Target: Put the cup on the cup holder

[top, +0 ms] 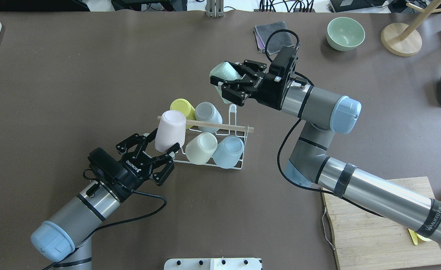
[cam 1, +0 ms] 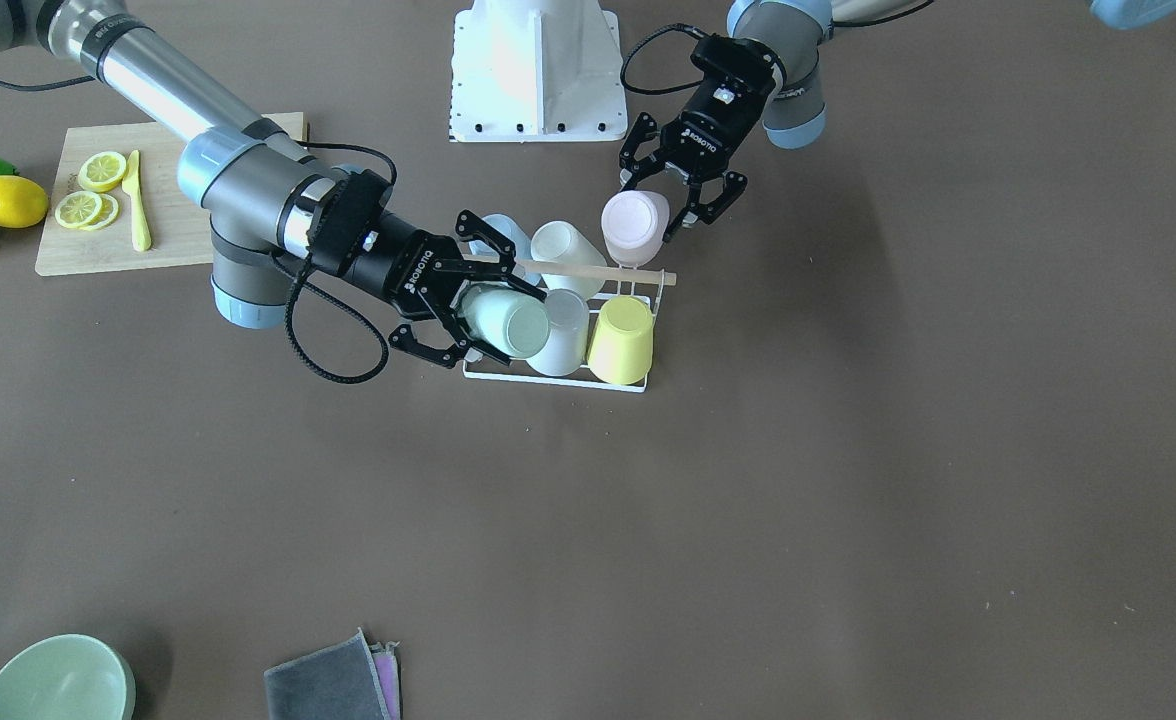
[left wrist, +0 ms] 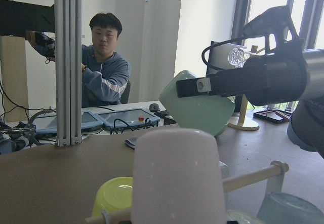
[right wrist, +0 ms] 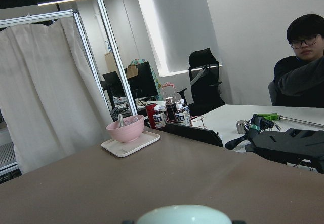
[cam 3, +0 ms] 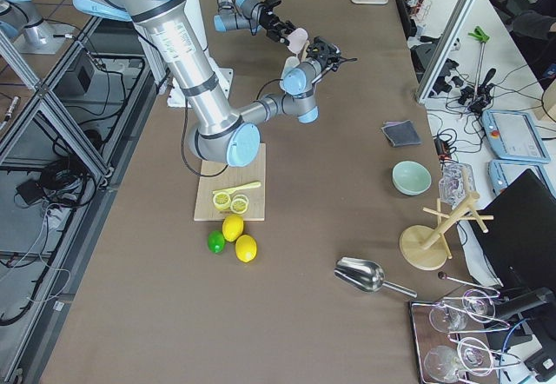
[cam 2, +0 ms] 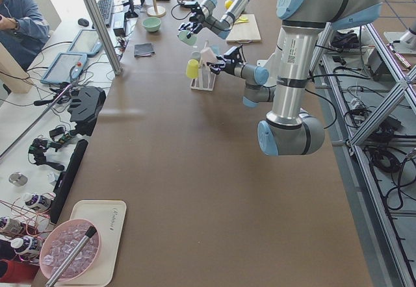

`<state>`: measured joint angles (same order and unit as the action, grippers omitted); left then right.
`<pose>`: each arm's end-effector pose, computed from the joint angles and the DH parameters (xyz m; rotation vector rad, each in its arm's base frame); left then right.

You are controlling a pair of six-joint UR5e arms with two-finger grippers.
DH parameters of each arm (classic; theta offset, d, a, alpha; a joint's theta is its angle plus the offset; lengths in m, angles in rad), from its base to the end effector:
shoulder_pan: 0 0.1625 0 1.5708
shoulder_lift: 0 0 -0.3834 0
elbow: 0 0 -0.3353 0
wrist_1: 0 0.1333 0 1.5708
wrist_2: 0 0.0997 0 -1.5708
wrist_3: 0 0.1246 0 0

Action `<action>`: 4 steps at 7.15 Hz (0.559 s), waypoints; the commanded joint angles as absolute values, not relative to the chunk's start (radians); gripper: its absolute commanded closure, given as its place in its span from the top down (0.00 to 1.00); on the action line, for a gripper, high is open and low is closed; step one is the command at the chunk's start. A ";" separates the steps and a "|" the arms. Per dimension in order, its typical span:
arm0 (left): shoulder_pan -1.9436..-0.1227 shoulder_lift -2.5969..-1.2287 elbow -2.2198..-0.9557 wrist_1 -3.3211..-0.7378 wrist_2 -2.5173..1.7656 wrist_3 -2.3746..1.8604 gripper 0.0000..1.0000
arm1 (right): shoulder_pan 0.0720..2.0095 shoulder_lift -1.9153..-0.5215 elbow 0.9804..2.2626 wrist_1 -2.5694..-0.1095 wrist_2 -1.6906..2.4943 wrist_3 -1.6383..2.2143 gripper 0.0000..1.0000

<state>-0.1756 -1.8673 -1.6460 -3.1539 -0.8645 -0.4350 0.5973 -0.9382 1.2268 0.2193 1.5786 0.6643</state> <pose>0.4302 -0.2938 0.2794 1.4562 1.1571 -0.0278 -0.4287 -0.4516 0.2286 1.4204 -1.5259 -0.1967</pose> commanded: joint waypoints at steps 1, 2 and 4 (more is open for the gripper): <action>-0.178 -1.868 -1.620 -3.154 -0.888 -0.451 0.07 | 0.571 -0.937 1.217 0.222 1.565 0.655 0.00; -0.179 -1.871 -1.615 -3.154 -0.899 -0.449 0.18 | 0.563 -0.937 1.201 0.244 1.559 0.655 0.00; -0.184 -1.871 -1.617 -3.152 -0.904 -0.451 0.99 | 0.548 -0.943 1.187 0.271 1.555 0.650 0.00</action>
<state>-0.1818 -1.8710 -1.6175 -3.1528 -0.9006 -0.4504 0.5576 -0.9395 1.1961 0.2527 1.5578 0.6532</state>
